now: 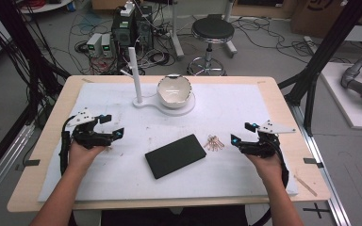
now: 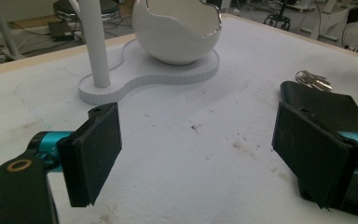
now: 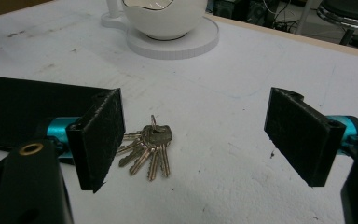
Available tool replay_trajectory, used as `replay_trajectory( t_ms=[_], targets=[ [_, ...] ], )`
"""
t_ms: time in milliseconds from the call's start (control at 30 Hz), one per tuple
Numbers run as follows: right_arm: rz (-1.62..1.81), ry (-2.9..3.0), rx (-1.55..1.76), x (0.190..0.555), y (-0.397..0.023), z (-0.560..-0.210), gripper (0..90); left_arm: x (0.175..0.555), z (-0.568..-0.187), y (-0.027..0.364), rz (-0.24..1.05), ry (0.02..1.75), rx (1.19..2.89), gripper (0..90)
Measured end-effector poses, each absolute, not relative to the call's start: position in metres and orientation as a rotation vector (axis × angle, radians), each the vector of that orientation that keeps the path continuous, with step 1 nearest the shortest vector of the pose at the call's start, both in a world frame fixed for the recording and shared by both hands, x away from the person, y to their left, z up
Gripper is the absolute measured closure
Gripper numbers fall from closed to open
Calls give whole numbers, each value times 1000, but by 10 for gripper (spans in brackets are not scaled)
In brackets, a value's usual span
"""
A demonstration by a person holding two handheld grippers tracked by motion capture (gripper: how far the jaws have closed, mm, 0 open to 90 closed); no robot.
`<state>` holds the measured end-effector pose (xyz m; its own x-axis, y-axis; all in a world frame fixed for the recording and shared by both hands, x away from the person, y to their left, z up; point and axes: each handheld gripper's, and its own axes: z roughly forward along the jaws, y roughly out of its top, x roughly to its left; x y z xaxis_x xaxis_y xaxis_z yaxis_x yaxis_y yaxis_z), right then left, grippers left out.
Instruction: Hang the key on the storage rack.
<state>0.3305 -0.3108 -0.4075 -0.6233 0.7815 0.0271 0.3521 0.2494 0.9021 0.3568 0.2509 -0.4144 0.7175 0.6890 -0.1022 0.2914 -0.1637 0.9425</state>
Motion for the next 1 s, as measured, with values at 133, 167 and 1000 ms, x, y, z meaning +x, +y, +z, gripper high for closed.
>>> replay_trajectory(
  t_ms=[133,167,1000],
  targets=[
    [1350,2104,1030,331,-311,-408,204,355,-413,249,424,776,1751,158],
    [1350,2104,1030,331,-311,-408,204,356,-413,250,421,773,1748,158],
    [1356,2220,978,353,-279,-407,204,353,-413,249,429,755,1743,158]
  ],
)
